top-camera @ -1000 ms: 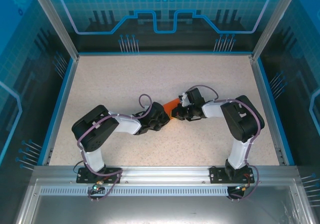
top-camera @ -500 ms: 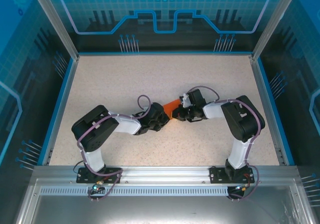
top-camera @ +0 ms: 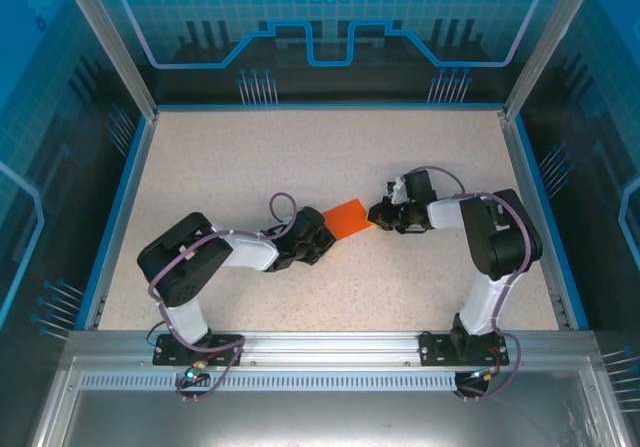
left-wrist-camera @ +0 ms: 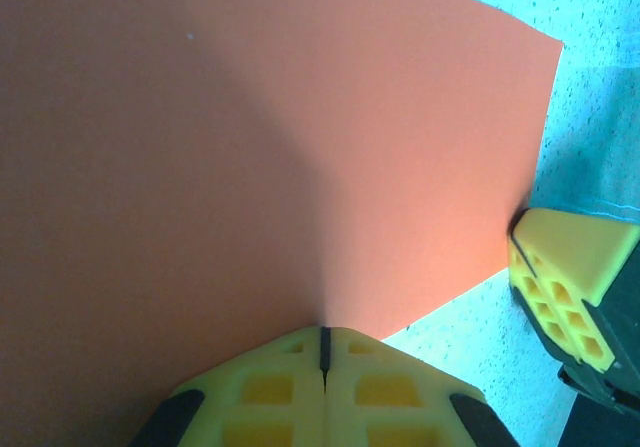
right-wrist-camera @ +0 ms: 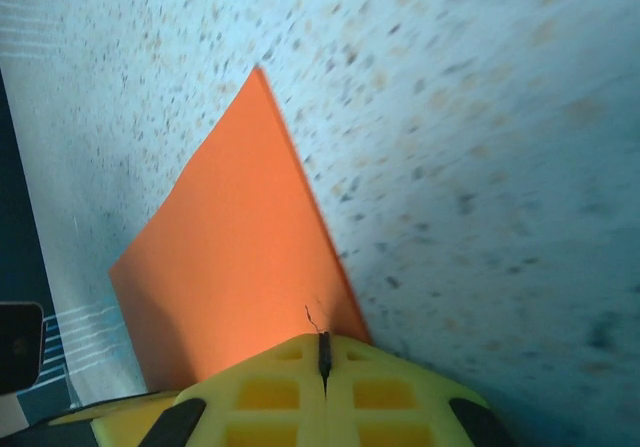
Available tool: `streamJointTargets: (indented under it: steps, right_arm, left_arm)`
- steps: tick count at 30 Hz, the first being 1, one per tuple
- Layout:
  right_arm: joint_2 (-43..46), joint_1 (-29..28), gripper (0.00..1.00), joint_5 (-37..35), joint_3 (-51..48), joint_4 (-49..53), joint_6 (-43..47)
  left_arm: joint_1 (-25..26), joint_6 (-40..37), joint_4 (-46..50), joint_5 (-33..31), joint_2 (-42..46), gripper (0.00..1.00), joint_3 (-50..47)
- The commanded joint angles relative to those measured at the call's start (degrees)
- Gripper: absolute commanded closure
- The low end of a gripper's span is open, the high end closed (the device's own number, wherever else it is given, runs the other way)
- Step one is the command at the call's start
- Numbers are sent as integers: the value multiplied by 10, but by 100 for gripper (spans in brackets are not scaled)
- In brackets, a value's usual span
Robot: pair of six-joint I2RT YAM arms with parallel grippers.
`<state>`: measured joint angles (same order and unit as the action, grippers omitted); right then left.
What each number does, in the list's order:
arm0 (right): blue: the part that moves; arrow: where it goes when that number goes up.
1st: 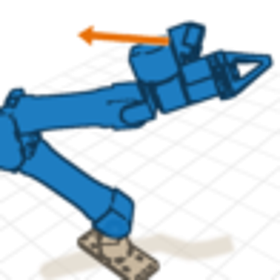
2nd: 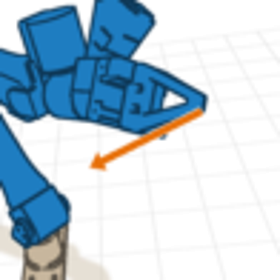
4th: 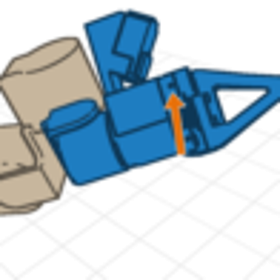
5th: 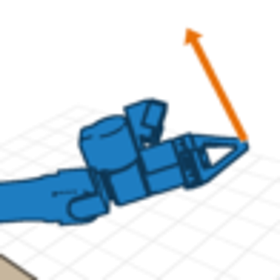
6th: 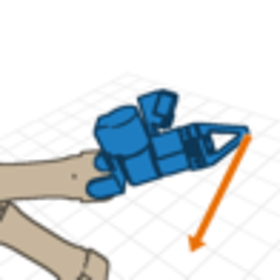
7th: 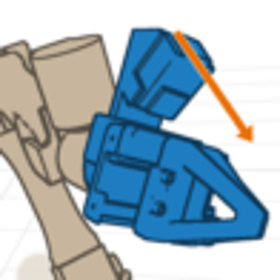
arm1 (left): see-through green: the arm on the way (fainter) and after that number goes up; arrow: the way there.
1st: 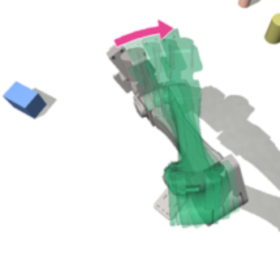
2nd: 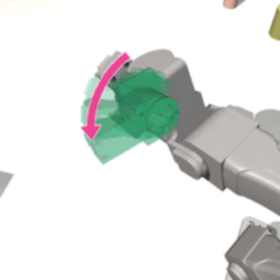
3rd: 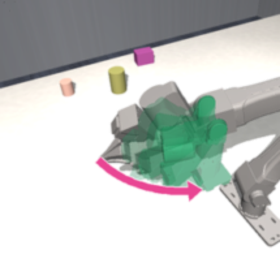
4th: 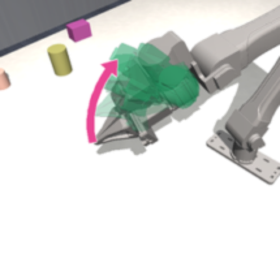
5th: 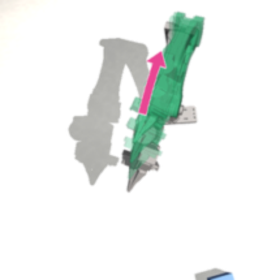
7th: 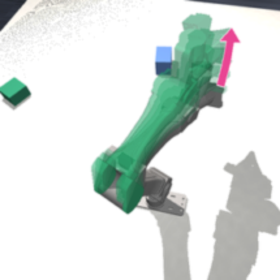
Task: Fold a paper plane with a square sheet of paper (pick it up from the middle)
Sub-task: First fold in half a square sheet of paper at the center of the table.
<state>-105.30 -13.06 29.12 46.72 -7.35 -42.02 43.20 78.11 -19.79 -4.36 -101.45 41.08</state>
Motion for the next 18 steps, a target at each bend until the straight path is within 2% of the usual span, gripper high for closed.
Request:
streamJointTargets:
  steps: [1,5,9,14,18]
  right_arm:
    - [11,37,100,-102,-12,27,5]
    - [42,42,100,-106,-13,26,4]
    - [86,29,100,-76,-16,17,8]
    - [91,-42,100,-42,0,27,7]
    - [56,-98,100,-32,3,-2,-39]
  left_arm:
    - [3,0,106,-21,-2,100,-27]
    - [2,-17,102,-19,1,100,-24]
    - [-12,-74,86,-3,4,100,-22]
    - [-45,-169,74,43,15,100,-20]
    - [-56,-192,65,69,13,100,-16]
